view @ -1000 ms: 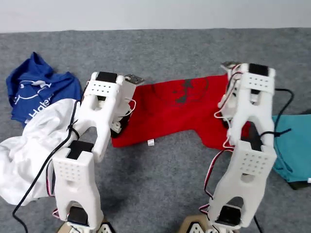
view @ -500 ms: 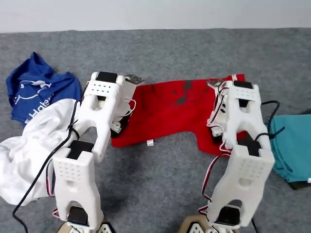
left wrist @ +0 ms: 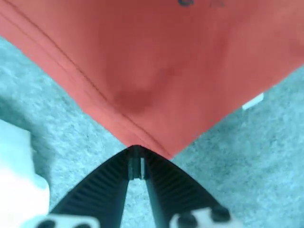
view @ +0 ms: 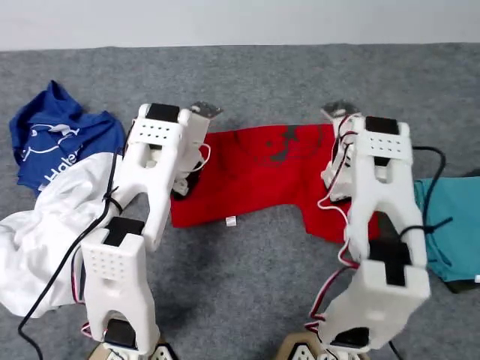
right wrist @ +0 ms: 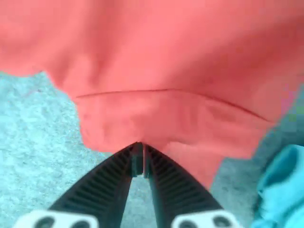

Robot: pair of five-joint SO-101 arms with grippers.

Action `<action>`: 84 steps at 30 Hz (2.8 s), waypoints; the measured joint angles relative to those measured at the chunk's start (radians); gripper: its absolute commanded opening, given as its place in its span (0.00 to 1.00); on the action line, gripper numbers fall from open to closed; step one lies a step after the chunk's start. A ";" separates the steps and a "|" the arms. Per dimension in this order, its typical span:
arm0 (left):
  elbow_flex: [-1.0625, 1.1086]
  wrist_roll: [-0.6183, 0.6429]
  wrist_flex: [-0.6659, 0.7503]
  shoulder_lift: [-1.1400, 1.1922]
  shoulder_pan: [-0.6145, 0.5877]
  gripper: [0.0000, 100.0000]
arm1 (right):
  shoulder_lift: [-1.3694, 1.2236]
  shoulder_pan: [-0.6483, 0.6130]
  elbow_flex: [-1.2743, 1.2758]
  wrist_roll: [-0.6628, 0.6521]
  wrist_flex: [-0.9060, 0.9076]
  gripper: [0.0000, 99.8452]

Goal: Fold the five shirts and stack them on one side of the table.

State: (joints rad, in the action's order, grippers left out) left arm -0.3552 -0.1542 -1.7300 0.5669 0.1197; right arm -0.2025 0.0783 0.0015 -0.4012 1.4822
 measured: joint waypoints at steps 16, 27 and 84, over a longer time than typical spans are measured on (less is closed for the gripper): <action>-0.287 0.003 -0.003 -0.078 0.311 0.09 | 0.417 0.216 0.002 -0.002 0.144 0.23; -0.477 -0.046 -0.005 0.203 0.560 0.15 | 0.511 0.578 0.006 -0.046 0.172 0.23; -0.864 -0.250 0.005 0.548 0.646 0.00 | 0.514 1.077 0.068 -0.262 0.258 0.23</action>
State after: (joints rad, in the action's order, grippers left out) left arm -1.2190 -0.4043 -1.7254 1.1147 0.7656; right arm 0.3115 1.1554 0.0690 -0.6636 1.7400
